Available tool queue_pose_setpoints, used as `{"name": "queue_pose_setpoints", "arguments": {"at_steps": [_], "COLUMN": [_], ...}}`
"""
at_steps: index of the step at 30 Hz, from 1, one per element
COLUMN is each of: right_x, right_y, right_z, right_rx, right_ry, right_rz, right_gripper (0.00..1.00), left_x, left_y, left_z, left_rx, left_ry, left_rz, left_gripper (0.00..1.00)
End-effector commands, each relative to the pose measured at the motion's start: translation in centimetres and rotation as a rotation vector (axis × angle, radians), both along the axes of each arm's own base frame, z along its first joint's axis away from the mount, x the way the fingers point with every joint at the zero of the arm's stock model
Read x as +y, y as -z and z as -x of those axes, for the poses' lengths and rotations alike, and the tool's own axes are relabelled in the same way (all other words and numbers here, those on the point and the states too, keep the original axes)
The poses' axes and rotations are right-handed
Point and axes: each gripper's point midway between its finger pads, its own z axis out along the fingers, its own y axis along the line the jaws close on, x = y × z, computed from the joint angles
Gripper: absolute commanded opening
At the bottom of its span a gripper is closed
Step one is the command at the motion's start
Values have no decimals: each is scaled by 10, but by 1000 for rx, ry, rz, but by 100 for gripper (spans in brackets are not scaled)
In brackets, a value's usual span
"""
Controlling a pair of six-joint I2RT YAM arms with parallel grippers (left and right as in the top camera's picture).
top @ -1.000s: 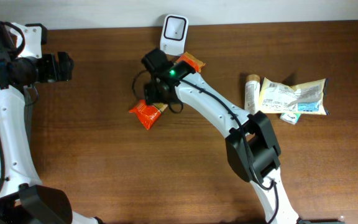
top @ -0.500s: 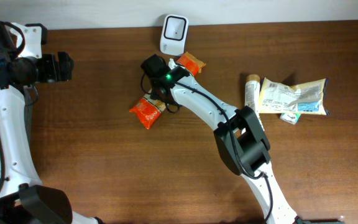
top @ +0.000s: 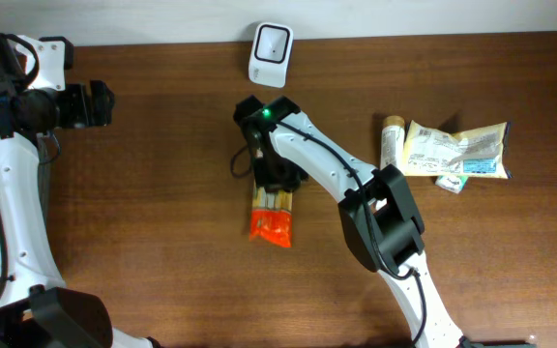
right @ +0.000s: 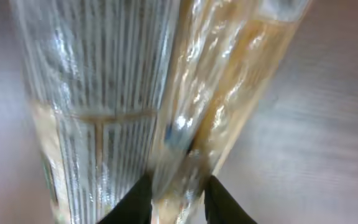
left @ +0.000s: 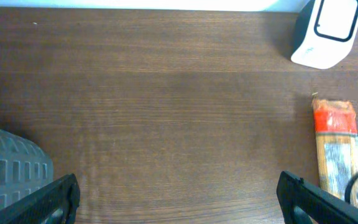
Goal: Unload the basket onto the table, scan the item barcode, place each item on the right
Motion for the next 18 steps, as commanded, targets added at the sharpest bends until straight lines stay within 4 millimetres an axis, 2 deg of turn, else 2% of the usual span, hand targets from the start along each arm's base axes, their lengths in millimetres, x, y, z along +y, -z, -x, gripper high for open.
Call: {"name": "queue_pose_setpoints", "arguments": {"at_steps": [1, 4, 6, 8, 9, 11, 14, 16, 18], "right_x": [-1, -3, -4, -5, -7, -11, -5, -8, -14], "right_y": [12, -43, -83, -112, -116, -109, -91, -85, -77], "right_z": [30, 4, -11, -28, -40, -44, -34, -28, -25], "right_rx": [137, -35, -141, -240, -277, -261, -145, -89, -37], "right_ry": [-199, -208, -208, -183, -163, -147, -192, -199, -186], "right_rz": [-40, -65, -112, -163, -182, -186, -311, -381, -470], "right_gripper": [34, 46, 59, 59, 61, 64, 72, 75, 83], "left_x": [1, 1, 1, 1, 1, 1, 1, 1, 1], "left_y": [-11, -11, -11, -11, -11, -11, -11, -11, -11], "left_z": [3, 3, 3, 3, 3, 3, 3, 3, 3], "left_rx": [-27, -27, -27, -27, -27, -27, -27, -27, -27], "left_ry": [10, 10, 10, 10, 10, 10, 10, 10, 10], "left_rz": [-13, -13, -13, -13, -13, -13, -13, -13, -13], "left_gripper": [99, 99, 99, 99, 99, 99, 99, 99, 99]}}
